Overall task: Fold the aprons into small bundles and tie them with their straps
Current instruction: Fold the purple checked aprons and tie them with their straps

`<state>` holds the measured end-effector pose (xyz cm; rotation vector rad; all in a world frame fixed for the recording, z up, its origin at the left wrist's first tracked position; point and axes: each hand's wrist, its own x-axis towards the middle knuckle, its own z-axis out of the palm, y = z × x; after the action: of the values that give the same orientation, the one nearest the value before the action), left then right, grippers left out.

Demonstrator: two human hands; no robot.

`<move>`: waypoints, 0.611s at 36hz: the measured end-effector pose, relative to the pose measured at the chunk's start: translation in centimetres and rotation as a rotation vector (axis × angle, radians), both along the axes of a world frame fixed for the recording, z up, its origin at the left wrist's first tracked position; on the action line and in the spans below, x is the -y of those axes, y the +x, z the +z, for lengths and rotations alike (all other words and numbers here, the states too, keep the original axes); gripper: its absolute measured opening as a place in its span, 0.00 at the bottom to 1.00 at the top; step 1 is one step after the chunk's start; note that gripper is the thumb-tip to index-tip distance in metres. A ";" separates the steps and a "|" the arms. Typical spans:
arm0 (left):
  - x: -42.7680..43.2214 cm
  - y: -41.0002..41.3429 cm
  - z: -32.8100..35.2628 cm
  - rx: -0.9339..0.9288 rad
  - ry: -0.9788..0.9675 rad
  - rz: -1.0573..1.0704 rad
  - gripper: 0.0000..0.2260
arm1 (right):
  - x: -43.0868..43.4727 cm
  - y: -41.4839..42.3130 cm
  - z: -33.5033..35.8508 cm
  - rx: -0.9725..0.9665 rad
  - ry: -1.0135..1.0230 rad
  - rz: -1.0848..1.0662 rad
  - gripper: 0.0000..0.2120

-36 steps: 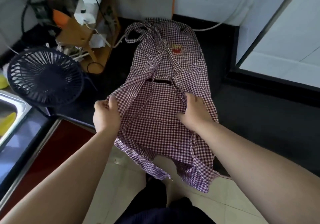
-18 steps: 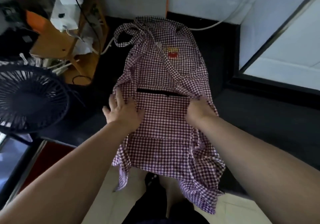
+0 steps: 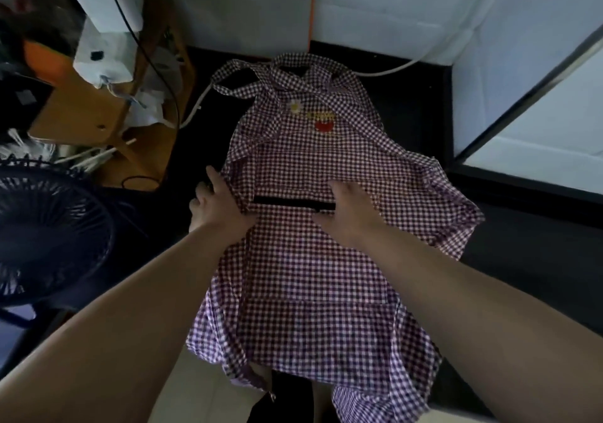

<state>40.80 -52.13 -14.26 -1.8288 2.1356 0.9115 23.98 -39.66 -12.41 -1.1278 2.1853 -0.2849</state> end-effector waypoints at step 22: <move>-12.0 2.8 5.1 -0.774 1.006 0.228 0.20 | -1.7 4.3 3.0 0.924 -0.338 -0.577 0.07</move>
<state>43.61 -40.09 -9.20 -1.2466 1.2000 2.4500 28.30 -37.99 -9.37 -0.3307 1.5662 -1.1945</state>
